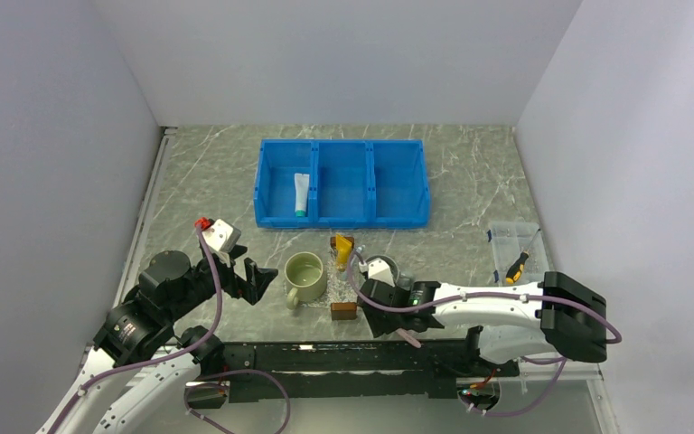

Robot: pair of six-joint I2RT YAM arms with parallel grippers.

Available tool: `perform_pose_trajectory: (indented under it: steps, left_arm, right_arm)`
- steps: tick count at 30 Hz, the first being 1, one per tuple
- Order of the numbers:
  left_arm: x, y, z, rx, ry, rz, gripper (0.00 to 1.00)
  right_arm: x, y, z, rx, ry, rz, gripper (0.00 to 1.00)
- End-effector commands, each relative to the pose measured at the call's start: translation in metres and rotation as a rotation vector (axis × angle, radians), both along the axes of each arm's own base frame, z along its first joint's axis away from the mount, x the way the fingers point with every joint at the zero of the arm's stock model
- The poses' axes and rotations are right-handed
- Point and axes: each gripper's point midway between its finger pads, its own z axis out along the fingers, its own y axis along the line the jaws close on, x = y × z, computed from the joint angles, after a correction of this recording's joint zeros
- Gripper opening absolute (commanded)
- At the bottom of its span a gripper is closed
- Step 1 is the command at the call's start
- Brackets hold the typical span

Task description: Prepare toiletry sets of a toothbrush and toothpaste on the tray

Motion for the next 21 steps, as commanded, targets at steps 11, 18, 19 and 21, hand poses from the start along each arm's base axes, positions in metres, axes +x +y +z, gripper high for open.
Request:
perform_pose_trajectory:
  steps: [11,18,19,21]
  left_arm:
    - [0.001,-0.002,0.006,-0.017,-0.019,-0.003,0.99]
    - [0.001,-0.002,0.007,-0.019,-0.021,-0.003,0.99]
    - [0.001,-0.002,0.007,-0.019,-0.021,-0.002,1.00]
    - [0.001,-0.001,0.007,-0.020,-0.022,-0.002,0.99]
  right_arm:
    - [-0.016,0.001,-0.008,-0.008,0.036,-0.006,0.35]
    - [-0.022,-0.003,-0.011,-0.026,0.050,-0.007,0.22]
    - [-0.024,-0.004,-0.012,-0.030,0.052,-0.007,0.21]
    - [-0.027,-0.006,-0.014,-0.040,0.058,-0.001,0.17]
